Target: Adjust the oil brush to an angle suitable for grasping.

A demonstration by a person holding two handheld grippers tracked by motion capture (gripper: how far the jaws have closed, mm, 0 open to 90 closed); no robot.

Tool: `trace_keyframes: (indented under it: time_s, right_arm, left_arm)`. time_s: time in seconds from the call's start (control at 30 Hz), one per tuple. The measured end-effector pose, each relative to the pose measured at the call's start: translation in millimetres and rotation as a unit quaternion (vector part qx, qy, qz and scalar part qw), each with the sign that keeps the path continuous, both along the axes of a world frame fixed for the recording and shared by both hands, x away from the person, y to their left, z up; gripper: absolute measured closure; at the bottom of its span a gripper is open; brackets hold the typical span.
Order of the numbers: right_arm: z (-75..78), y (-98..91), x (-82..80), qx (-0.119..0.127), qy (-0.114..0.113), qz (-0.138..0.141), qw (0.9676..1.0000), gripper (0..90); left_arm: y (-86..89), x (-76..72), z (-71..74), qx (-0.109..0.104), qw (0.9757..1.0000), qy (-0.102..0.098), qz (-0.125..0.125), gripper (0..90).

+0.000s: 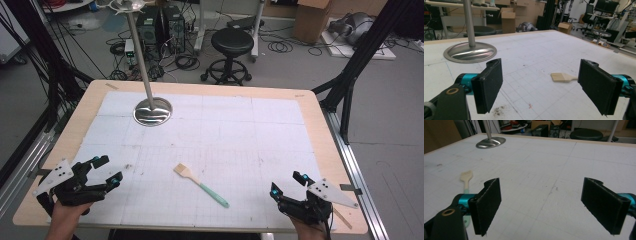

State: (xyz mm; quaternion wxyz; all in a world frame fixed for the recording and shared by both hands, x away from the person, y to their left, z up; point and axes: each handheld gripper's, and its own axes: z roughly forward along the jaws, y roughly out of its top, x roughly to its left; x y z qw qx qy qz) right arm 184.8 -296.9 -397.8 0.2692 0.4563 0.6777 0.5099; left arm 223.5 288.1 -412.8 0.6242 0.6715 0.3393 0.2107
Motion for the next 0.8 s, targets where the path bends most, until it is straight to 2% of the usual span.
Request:
trace_keyframes:
  time_s: [0.27,0.33,0.4,0.5,0.53,0.57,0.6,0.63,0.7,0.73,0.77,0.8]
  right_arm:
    - [-2.4,1.6,1.7,0.007,0.008,-0.006,0.9999,14.8]
    - [-3.2,7.4,3.1,0.009,0.01,-0.003,0.9999,15.4]
    - [-1.9,13.0,3.5,0.02,0.002,0.007,0.9998,22.0]
    - [-0.6,19.0,3.4,0.03,-0.001,0.014,0.9994,24.1]
    - [-0.5,25.9,3.3,0.037,-0.004,0.032,0.9988,32.7]
    - [-0.5,25.9,3.3,0.037,-0.004,0.032,0.9988,32.7]
    - [-1.8,35.1,2.9,0.043,-0.005,0.054,0.9976,44.1]
    - [-2.8,40.4,3.1,0.043,-0.004,0.066,0.9968,47.5]
    - [-4.5,45.8,3.9,0.043,0.001,0.072,0.9965,48.4]
    - [-9.6,57.4,6.8,0.04,0.023,0.094,0.9945,55.7]
    - [-9.6,57.4,6.8,0.04,0.023,0.094,0.9945,55.7]
    - [-15.5,69.0,10.2,0.013,0.04,0.119,0.992,62.4]
  left_arm:
    - [0.5,2.7,-1.6,-0.003,1.0,0.005,0.005,20.6]
    - [-0.3,3.5,-1.7,-0.001,1.0,0.007,0.005,20.5]
    - [-0.9,3.2,-1.5,0.0,1.0,0.007,0.005,20.6]
    - [-2.1,2.7,-1.1,0.005,1.0,0.005,0.001,20.6]
    - [-2.6,2.4,-1.6,0.008,0.9999,0.005,-0.003,20.6]
    - [-2.6,2.4,-1.6,0.008,0.9999,0.005,-0.003,20.6]
    - [-2.5,2.0,-1.9,0.007,1.0,0.006,-0.003,20.6]
    - [-2.2,1.9,-2.1,0.005,1.0,0.007,-0.002,20.6]
    - [-1.9,2.3,-2.4,0.004,1.0,0.006,-0.002,20.6]
    - [-1.7,3.1,-2.9,0.005,0.9999,0.009,-0.003,20.6]
    - [-1.7,3.1,-2.9,0.005,0.9999,0.009,-0.003,20.6]
    - [-1.6,4.3,-3.4,0.008,0.9999,0.011,-0.003,20.6]
